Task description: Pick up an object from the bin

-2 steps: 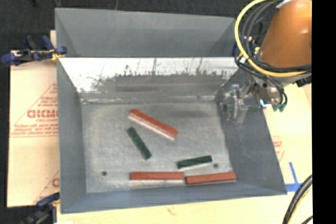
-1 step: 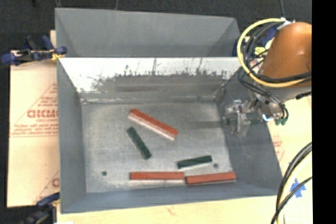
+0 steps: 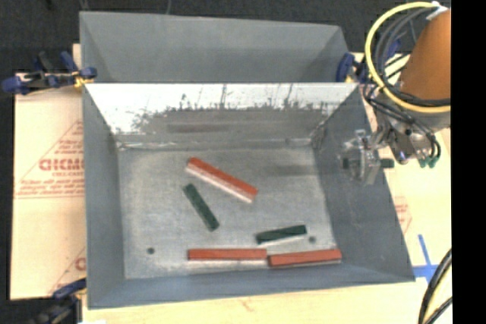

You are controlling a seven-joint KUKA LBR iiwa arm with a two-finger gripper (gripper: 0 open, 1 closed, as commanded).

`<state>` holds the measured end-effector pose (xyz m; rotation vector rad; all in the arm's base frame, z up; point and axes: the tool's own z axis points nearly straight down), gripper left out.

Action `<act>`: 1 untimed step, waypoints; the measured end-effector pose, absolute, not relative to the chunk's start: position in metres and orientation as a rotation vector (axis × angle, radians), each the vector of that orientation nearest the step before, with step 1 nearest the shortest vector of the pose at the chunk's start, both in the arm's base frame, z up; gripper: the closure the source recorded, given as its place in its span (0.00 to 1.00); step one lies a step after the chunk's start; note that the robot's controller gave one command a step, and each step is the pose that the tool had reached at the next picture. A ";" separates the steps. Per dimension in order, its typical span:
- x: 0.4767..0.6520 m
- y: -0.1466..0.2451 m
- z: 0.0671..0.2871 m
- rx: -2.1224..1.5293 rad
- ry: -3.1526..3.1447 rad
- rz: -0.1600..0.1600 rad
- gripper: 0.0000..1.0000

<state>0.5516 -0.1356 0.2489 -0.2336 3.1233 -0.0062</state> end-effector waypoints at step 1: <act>0.531 -0.132 0.350 -0.183 3.131 -0.002 1.00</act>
Offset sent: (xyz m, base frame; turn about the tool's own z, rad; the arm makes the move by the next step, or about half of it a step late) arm -0.0213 0.0038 0.1001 0.0327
